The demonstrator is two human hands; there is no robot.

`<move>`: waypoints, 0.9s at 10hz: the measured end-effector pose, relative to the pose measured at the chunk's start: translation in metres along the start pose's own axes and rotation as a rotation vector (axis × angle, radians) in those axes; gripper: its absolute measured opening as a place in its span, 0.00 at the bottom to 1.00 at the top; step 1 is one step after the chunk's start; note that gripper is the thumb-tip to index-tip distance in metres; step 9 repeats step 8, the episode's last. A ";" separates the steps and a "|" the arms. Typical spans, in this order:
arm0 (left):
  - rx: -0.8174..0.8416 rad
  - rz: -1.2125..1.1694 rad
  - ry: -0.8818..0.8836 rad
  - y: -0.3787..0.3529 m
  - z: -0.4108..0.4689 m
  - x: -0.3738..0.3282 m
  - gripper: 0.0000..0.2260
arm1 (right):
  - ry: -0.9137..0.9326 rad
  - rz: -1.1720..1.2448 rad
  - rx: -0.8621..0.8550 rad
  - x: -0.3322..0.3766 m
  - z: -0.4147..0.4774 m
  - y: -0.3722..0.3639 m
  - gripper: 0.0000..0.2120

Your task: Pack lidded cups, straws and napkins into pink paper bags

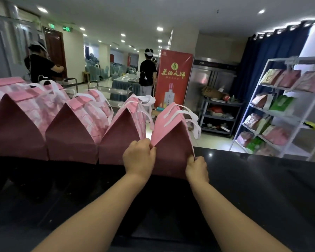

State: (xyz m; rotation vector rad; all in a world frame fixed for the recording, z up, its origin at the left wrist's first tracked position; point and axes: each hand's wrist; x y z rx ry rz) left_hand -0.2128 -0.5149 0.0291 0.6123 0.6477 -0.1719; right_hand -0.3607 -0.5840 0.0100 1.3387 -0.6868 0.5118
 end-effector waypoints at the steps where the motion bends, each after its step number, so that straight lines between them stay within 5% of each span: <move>1: -0.018 0.050 -0.118 -0.004 0.012 0.009 0.09 | -0.051 0.003 0.040 0.008 0.014 -0.014 0.25; 4: -0.071 0.007 -0.124 -0.006 0.021 0.037 0.09 | 0.032 0.012 0.069 0.013 0.018 -0.040 0.20; 6: -0.044 -0.004 -0.071 0.008 0.010 0.038 0.09 | 0.078 0.083 0.137 0.005 0.003 -0.027 0.28; 9: -0.003 -0.038 -0.003 0.030 -0.030 0.019 0.07 | 0.117 0.022 0.103 -0.024 -0.033 0.004 0.22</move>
Point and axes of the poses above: each hand's wrist, its own z-axis towards the middle knuckle, its own y-axis out of the back of the hand, x = y × z, and after that the axes turned 6 degrees about -z, right-handed
